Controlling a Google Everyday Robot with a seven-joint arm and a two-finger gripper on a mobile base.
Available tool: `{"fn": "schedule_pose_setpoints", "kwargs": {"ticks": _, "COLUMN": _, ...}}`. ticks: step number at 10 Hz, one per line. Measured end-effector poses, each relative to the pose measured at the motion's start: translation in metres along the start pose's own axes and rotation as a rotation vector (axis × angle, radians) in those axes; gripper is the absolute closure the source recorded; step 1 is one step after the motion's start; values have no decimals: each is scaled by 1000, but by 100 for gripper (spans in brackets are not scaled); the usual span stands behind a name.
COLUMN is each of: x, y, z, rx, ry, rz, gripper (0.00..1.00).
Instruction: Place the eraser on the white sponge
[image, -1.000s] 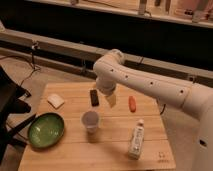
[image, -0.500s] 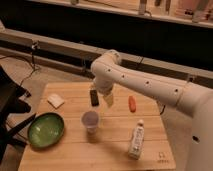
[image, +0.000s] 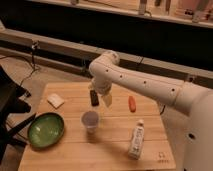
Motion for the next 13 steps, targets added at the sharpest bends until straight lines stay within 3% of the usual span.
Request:
{"fn": "schedule_pose_setpoints", "kwargs": {"ticks": 5, "x": 22, "y": -6, "z": 16, "rx": 49, "ry": -27, "rz": -61, "gripper": 20}}
{"fn": "schedule_pose_setpoints", "kwargs": {"ticks": 7, "x": 25, "y": -14, "z": 27, "rx": 43, "ry": -5, "rz": -119, "gripper": 20}}
{"fn": "schedule_pose_setpoints", "kwargs": {"ticks": 10, "x": 26, "y": -22, "z": 47, "rx": 5, "ry": 43, "rz": -191, "gripper": 20}}
{"fn": "schedule_pose_setpoints", "kwargs": {"ticks": 13, "x": 29, "y": -29, "z": 59, "rx": -2, "ry": 86, "rz": -252, "gripper": 20}}
